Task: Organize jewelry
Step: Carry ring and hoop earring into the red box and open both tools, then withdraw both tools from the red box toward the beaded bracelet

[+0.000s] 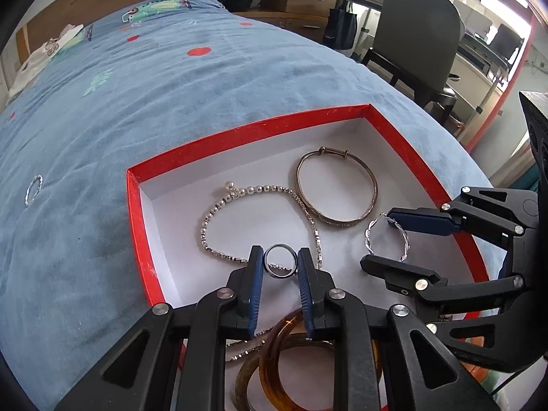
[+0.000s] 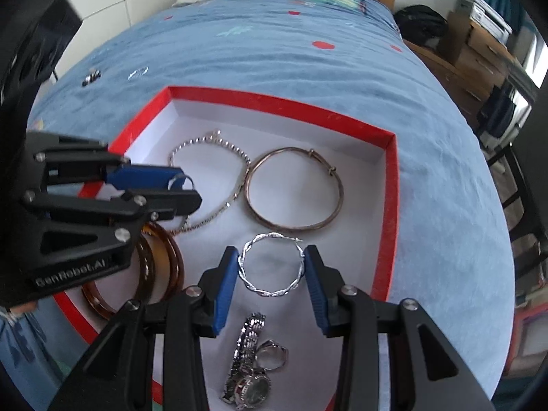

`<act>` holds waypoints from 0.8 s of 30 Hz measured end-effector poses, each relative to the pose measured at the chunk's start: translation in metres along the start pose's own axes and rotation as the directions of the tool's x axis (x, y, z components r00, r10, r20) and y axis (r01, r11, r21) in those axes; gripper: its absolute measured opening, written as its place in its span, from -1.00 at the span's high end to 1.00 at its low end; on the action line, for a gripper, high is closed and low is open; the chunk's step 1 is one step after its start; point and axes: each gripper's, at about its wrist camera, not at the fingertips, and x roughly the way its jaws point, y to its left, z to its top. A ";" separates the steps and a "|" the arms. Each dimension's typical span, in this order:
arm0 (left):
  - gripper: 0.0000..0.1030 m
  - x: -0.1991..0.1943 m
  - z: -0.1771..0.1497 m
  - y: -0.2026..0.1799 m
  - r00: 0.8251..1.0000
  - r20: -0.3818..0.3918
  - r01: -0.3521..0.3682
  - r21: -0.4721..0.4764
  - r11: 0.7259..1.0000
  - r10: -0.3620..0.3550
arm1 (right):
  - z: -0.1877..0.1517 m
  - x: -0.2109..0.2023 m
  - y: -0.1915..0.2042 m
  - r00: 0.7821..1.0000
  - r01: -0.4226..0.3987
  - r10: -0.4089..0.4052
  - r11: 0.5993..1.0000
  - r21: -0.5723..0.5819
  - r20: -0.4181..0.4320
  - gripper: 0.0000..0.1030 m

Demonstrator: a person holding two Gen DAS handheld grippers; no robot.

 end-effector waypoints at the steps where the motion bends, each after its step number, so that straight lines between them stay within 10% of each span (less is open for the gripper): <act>1: 0.59 0.000 0.000 0.001 1.000 0.000 0.003 0.001 1.000 -0.003 | -0.001 0.000 -0.001 1.000 -0.002 0.002 1.000 -0.004 0.000 0.26; 11: 0.53 -0.001 -0.001 -0.004 1.000 -0.031 0.002 0.044 0.999 0.000 | -0.003 -0.005 0.000 1.000 -0.006 0.006 1.000 -0.019 -0.009 0.24; 15: -0.32 -0.002 -0.004 -0.009 0.999 -0.032 -0.014 0.055 0.998 0.016 | -0.005 -0.011 -0.003 1.000 -0.003 0.003 1.000 0.012 -0.014 0.23; 24: -0.34 -0.017 -0.008 -0.013 0.999 -0.021 -0.023 0.060 0.998 0.024 | -0.025 -0.053 -0.010 1.000 0.029 -0.029 0.997 0.068 0.005 0.22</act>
